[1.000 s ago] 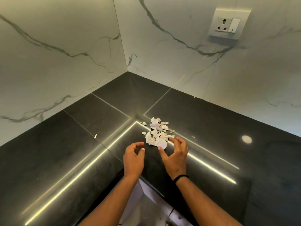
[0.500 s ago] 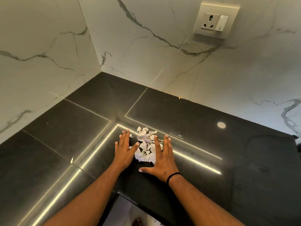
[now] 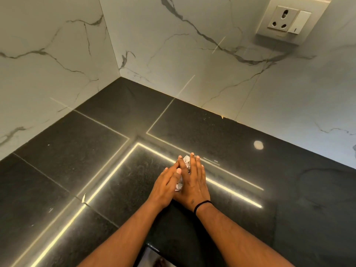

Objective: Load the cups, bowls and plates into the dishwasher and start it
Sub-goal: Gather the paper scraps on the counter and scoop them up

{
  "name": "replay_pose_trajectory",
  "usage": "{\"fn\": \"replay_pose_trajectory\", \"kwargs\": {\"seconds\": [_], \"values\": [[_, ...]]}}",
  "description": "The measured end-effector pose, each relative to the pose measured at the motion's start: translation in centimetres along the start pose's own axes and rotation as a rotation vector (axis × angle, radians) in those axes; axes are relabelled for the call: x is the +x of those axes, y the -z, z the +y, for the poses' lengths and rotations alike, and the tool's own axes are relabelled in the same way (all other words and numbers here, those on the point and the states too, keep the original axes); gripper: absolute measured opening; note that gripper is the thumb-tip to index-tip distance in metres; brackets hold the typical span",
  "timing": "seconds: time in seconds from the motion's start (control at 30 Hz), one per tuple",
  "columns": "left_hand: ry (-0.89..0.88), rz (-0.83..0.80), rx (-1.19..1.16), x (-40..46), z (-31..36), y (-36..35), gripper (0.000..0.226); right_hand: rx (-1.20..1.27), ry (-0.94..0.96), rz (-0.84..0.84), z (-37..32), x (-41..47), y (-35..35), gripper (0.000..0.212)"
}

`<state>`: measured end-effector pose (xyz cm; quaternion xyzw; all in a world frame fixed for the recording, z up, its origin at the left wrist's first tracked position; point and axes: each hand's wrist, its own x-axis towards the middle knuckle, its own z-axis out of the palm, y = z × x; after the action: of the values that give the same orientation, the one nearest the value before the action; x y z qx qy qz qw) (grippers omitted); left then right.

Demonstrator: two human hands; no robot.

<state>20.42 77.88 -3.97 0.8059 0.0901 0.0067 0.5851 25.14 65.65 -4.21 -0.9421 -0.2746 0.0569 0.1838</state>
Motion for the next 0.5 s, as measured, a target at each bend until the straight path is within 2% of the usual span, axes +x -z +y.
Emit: {"fn": "replay_pose_trajectory", "kwargs": {"seconds": [0.13,0.3,0.4,0.5], "values": [[0.065,0.101,-0.321,0.1,0.8,1.3,0.041,-0.007,-0.040,0.093,0.0,1.3,-0.8,0.076],[0.159,0.218,-0.467,0.7,1.1,1.9,0.043,-0.086,0.046,0.223,-0.2,2.2,-0.9,0.037],[0.175,0.328,-0.497,0.7,1.1,1.8,0.041,-0.056,0.095,0.235,0.1,2.3,-1.0,0.025],[0.192,0.434,-0.557,0.4,1.6,1.4,0.037,-0.024,0.147,0.210,0.4,2.8,-0.9,0.027]]}}
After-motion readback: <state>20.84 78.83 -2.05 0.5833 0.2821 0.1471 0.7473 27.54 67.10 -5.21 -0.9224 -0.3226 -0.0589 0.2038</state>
